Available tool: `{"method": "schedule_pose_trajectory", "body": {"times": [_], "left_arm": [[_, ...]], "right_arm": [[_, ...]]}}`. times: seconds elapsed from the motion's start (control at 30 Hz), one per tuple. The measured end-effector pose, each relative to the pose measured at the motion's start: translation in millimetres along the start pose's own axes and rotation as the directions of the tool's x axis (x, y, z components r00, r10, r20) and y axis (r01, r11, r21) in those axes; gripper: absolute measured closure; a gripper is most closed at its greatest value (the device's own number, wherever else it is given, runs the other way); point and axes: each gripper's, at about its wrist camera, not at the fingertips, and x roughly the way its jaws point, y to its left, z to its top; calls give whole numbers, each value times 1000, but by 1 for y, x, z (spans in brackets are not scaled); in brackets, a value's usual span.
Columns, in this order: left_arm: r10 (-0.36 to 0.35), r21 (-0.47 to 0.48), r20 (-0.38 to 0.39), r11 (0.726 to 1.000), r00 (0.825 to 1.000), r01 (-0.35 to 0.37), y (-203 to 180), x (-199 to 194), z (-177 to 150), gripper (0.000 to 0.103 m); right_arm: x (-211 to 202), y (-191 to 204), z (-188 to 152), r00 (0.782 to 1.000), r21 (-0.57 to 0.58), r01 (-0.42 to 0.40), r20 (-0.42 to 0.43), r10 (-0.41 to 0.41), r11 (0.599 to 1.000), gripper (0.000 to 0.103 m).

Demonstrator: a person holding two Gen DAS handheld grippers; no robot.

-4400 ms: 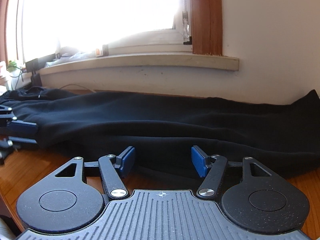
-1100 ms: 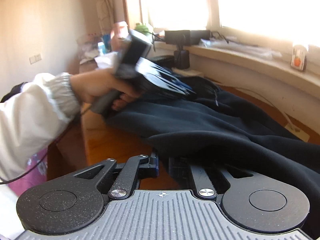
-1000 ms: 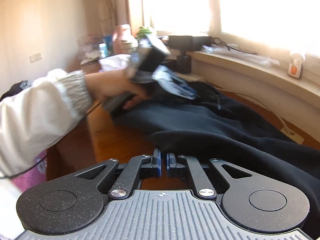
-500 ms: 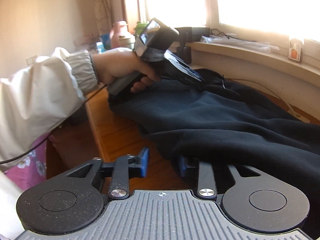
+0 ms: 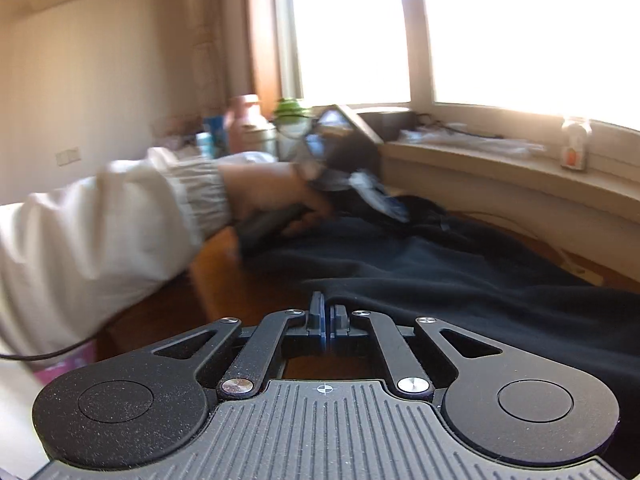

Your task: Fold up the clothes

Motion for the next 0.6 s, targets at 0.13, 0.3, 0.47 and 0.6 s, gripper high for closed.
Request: {"method": "schedule_pose_trajectory", "body": {"times": [0.13,0.3,0.47,0.6], "left_arm": [[8,-6,6,1000,1000,-8,1,2,-1,82],[-4,-18,16,1000,1000,4,3,2,-3,83],[2,-14,20,1000,1000,-2,1,3,-4,83],[7,-14,25,1000,1000,-7,0,2,-5,83]], "right_arm": [[-4,17,-4,998,-48,-6,-60,3,999,99],[2,23,-27,992,-69,40,-119,-48,997,98],[7,20,-46,985,-126,121,-108,-134,985,62],[16,14,-52,983,-151,140,-96,-156,978,62]]}}
